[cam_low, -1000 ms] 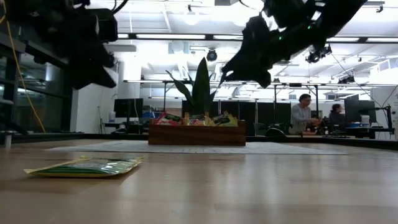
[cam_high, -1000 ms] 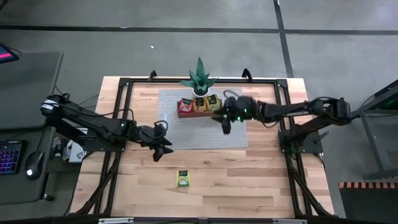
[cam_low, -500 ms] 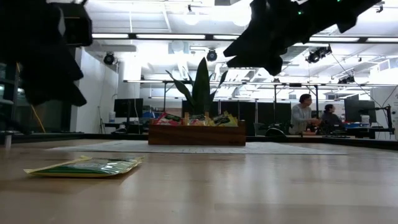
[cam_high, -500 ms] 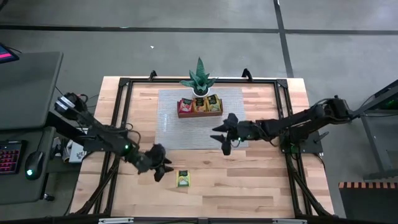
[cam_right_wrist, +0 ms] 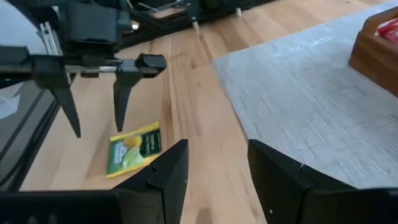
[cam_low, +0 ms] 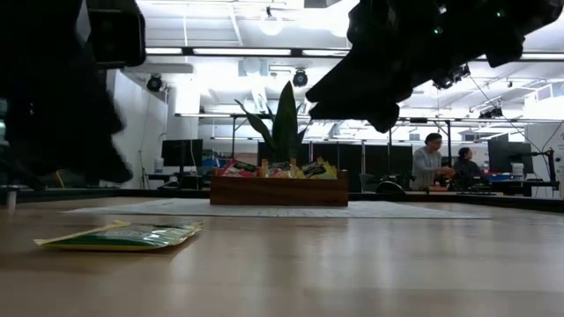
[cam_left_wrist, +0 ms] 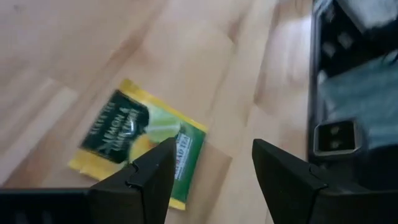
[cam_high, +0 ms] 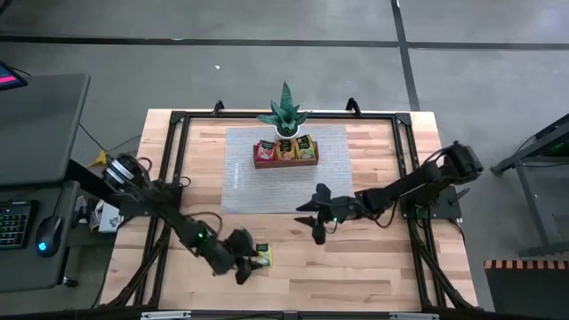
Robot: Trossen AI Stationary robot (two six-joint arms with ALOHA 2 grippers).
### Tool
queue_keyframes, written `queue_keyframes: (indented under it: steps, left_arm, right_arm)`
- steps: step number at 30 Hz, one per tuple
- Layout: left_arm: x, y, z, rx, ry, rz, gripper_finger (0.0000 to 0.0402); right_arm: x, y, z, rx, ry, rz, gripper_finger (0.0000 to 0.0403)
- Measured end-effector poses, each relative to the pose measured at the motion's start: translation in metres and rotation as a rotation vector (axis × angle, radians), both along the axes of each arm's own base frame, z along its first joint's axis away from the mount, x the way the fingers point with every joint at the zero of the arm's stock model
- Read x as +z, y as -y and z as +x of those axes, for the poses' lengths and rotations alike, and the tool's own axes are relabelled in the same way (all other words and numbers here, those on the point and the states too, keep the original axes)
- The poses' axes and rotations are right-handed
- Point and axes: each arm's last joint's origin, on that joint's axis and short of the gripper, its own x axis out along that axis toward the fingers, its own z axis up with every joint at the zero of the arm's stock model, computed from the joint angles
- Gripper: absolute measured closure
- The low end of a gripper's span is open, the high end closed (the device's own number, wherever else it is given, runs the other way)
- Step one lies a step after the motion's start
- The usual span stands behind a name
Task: Pick & Place Tea
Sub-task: Put the yellow tea bag into the right section of the wooden organizer
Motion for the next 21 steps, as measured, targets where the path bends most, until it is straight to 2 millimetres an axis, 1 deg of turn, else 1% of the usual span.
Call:
queue_keyframes:
  steps: [4, 6, 9, 11, 17, 21]
  left_arm:
    - [-0.006, 0.012, 0.013, -0.038, -0.127, 0.116, 0.0193]
    - [-0.006, 0.017, 0.019, -0.058, -0.182, 0.168, 0.0193]
    - [-0.007, 0.021, 0.024, -0.086, -0.234, 0.256, 0.0193]
    - [-0.006, 0.023, 0.026, -0.098, -0.238, 0.300, 0.0193]
    - [-0.006, 0.022, 0.027, -0.090, -0.238, 0.327, 0.0193]
    - [-0.008, 0.023, 0.026, -0.132, -0.278, 0.302, 0.0193]
  right_arm:
    - [-0.003, -0.004, 0.001, 0.005, -0.003, 0.004, 0.0242]
    - [-0.002, -0.006, 0.001, 0.009, 0.006, 0.007, 0.0242]
    - [-0.001, -0.006, 0.002, 0.018, 0.012, 0.012, 0.0242]
    - [-0.001, -0.007, 0.002, 0.031, 0.016, 0.019, 0.0242]
    - [-0.001, -0.009, 0.001, 0.040, 0.019, 0.020, 0.0242]
    - [-0.001, -0.013, 0.000, 0.052, 0.019, 0.020, 0.0242]
